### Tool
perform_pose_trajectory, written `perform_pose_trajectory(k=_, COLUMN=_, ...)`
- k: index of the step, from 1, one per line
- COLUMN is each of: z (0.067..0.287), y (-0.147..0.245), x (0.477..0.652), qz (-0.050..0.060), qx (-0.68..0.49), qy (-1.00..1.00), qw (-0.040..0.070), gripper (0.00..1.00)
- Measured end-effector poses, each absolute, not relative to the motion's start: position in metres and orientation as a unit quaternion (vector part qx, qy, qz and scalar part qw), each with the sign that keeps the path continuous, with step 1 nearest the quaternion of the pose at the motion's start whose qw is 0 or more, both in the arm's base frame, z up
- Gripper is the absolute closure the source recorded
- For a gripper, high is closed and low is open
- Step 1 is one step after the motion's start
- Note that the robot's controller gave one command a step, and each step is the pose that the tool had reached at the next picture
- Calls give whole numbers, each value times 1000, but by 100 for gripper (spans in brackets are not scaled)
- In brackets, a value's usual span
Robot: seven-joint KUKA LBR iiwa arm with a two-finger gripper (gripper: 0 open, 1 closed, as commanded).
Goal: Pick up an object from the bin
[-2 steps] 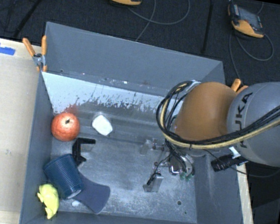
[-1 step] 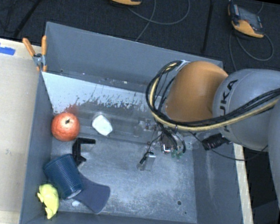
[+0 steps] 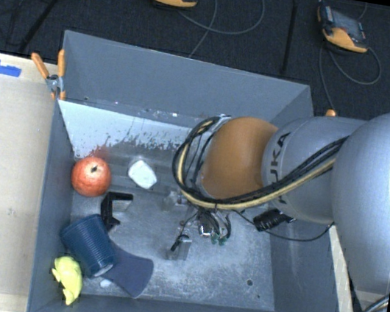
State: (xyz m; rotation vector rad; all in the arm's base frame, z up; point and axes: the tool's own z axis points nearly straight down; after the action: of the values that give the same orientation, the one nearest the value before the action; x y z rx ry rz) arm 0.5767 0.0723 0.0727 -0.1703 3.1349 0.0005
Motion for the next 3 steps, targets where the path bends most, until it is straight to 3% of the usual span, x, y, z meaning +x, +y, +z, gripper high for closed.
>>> perform_pose_trajectory(k=2, z=71, y=119, x=558, qz=0, qx=-190, qy=982, qw=-1, gripper=0)
perform_pose_trajectory(k=3, z=74, y=141, x=549, qz=0, qx=-96, qy=995, qw=-1, gripper=0)
